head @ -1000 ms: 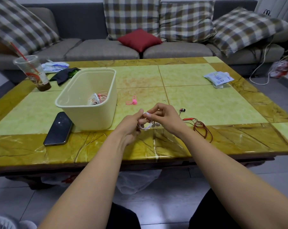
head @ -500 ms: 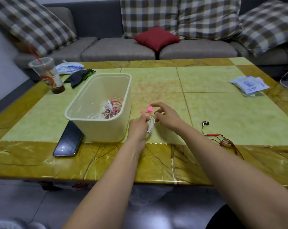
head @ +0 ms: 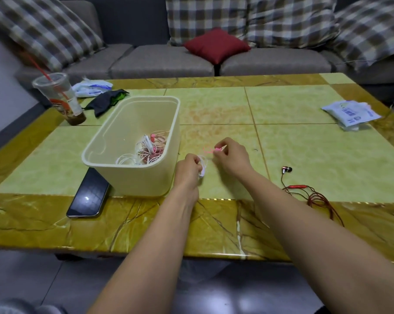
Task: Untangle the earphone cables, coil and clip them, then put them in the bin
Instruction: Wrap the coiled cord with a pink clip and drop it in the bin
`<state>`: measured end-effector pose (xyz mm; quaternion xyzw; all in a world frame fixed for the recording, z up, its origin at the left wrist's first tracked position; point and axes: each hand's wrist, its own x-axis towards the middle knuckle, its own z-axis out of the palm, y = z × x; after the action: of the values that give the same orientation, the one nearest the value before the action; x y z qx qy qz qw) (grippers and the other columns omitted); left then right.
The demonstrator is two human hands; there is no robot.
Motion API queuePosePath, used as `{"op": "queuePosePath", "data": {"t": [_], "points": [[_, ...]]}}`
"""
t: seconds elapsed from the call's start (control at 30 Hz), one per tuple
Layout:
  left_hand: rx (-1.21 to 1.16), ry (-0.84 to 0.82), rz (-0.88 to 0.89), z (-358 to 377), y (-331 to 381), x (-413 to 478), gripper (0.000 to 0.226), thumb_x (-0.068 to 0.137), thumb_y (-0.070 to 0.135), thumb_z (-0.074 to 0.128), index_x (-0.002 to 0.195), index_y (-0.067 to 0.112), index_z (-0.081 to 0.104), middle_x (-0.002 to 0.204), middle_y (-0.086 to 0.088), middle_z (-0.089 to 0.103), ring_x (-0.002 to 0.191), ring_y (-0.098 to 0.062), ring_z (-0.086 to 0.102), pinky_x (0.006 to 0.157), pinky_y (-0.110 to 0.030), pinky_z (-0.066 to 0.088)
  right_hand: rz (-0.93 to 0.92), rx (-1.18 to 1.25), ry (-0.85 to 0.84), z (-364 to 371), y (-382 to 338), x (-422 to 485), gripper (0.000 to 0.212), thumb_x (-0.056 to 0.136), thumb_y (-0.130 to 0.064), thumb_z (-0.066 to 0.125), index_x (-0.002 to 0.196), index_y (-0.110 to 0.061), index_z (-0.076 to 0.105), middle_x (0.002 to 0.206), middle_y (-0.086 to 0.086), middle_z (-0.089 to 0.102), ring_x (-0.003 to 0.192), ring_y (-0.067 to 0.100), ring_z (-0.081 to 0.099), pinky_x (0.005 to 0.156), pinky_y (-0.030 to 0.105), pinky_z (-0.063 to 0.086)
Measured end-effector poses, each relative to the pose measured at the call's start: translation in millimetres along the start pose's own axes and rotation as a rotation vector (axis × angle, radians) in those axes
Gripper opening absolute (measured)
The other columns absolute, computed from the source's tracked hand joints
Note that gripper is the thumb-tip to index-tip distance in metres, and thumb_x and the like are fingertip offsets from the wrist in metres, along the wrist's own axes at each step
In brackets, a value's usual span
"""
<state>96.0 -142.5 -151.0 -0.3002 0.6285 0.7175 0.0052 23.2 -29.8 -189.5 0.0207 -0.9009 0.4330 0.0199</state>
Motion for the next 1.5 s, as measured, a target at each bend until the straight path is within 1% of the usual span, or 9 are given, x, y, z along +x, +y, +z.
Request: {"op": "queuePosePath", "data": {"t": [0.07,0.13,0.23,0.47,0.83,0.97,1.2,1.4,1.5], "points": [[-0.018,0.004,-0.008,0.0,-1.4,-7.0,0.020,0.094,0.011,0.045,0.082,0.016,0.061,0.050,0.006,0.046,0.055,-0.016,0.033,0.052,-0.025,0.031,0.030,0.254,-0.006,-16.1,-1.3,-15.1,0.011,0.096,-0.022,0.060,0.102,-0.013,0.059,0.077,0.002,0.063,0.064,0.013,0.057,0.058,0.024,0.043],[-0.052,-0.020,-0.048,0.4,-3.2,-11.5,0.025,0.096,0.011,0.045,0.108,0.014,0.067,0.075,0.001,0.053,0.060,-0.016,0.039,0.059,-0.027,0.043,-0.007,0.391,-0.048,-31.9,-4.8,-34.2,0.010,0.097,-0.021,0.059,0.101,-0.012,0.056,0.078,0.004,0.068,0.061,0.011,0.060,0.057,0.020,0.045],[-0.065,-0.149,-0.120,2.1,-7.6,-21.9,0.010,0.095,0.021,0.052,0.088,0.019,0.060,0.057,0.006,0.041,0.044,-0.011,0.026,0.040,-0.021,0.023,-0.091,0.455,-0.098,-54.5,-7.3,-62.9,0.011,0.096,-0.023,0.061,0.101,-0.014,0.056,0.081,0.006,0.072,0.066,0.013,0.064,0.060,0.021,0.047],[0.112,-0.399,0.028,22.4,-9.4,-68.5,0.026,0.072,0.031,0.080,0.082,0.012,0.065,0.059,0.004,0.038,0.053,-0.011,0.030,0.051,-0.026,0.024,-0.142,0.417,-0.071,-95.2,2.7,-116.3,0.016,0.090,-0.022,0.070,0.094,-0.019,0.055,0.080,0.016,0.070,0.061,0.009,0.063,0.060,0.018,0.047],[0.300,-0.421,0.239,28.5,-24.7,-85.5,0.037,0.087,0.036,0.069,0.059,0.016,0.056,0.054,0.003,0.040,0.053,-0.014,0.032,0.053,-0.028,0.026,-0.159,0.486,-0.099,-112.5,22.8,-137.2,0.016,0.088,-0.014,0.073,0.091,-0.012,0.057,0.077,0.019,0.071,0.066,0.019,0.068,0.061,0.025,0.050],[0.325,-0.428,0.272,26.7,-23.1,-87.5,0.039,0.095,0.031,0.060,0.058,0.018,0.057,0.038,0.014,0.045,0.048,-0.007,0.038,0.051,-0.023,0.031,-0.155,0.494,-0.159,-113.9,20.1,-133.2,0.018,0.089,-0.012,0.071,0.095,-0.002,0.057,0.076,0.018,0.072,0.068,0.024,0.068,0.065,0.032,0.053],[0.308,-0.409,0.264,22.1,-23.0,-80.4,0.039,0.096,0.040,0.057,0.077,0.006,0.062,0.058,0.002,0.036,0.055,-0.014,0.029,0.055,-0.029,0.025,-0.123,0.595,-0.199,-110.8,14.2,-130.2,0.008,0.092,0.000,0.061,0.092,-0.002,0.054,0.076,0.019,0.069,0.064,0.021,0.064,0.060,0.029,0.049],[0.245,-0.361,0.238,20.3,-19.8,-82.0,0.047,0.090,0.041,0.065,0.052,0.015,0.056,0.053,0.004,0.039,0.055,-0.014,0.032,0.057,-0.029,0.028,-0.167,0.542,-0.180,-108.3,11.8,-127.4,0.017,0.092,-0.012,0.067,0.103,-0.002,0.059,0.077,0.016,0.072,0.067,0.022,0.065,0.064,0.030,0.051],[0.267,-0.349,0.249,18.7,-18.8,-86.7,0.038,0.093,0.035,0.064,0.060,0.016,0.064,0.041,0.012,0.044,0.053,-0.010,0.037,0.058,-0.025,0.031,-0.217,0.452,-0.198,-107.3,12.6,-128.5,0.017,0.090,-0.015,0.071,0.104,-0.009,0.063,0.076,0.009,0.073,0.070,0.022,0.069,0.068,0.028,0.054]]}}
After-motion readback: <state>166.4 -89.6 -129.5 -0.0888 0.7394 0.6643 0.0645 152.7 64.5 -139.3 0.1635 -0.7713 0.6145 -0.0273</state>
